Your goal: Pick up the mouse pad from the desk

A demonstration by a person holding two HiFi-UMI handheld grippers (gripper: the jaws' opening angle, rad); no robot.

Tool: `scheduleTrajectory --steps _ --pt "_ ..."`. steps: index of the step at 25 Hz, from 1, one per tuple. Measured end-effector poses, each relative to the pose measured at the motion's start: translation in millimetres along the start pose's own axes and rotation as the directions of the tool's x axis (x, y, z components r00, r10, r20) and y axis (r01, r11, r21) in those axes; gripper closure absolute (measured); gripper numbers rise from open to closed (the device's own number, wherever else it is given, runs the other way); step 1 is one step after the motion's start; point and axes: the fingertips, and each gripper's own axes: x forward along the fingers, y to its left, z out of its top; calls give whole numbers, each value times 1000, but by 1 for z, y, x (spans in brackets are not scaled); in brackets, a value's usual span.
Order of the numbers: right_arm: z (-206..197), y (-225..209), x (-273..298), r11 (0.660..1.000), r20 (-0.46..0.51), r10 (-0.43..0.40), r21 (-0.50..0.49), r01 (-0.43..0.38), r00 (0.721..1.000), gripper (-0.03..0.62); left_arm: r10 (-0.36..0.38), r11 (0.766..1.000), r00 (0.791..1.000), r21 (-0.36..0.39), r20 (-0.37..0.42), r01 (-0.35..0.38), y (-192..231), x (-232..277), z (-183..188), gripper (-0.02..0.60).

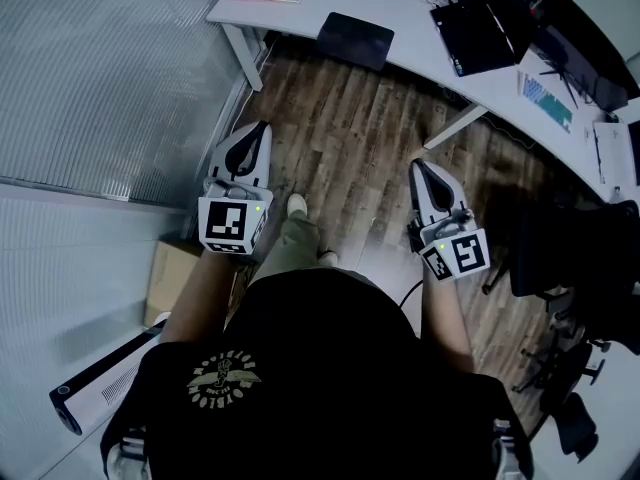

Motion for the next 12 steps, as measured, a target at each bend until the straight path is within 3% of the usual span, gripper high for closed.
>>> scheduleTrajectory --steps 7,12 --pt "-6 -10 37 1000 -16 9 3 -9 1000 592 -16 999 1000 -46 14 17 19 37 -2 572" --pt "-10 -20 62 1000 -28 14 -3 -14 1000 592 38 997 999 -61 14 -37 42 62 -7 572"
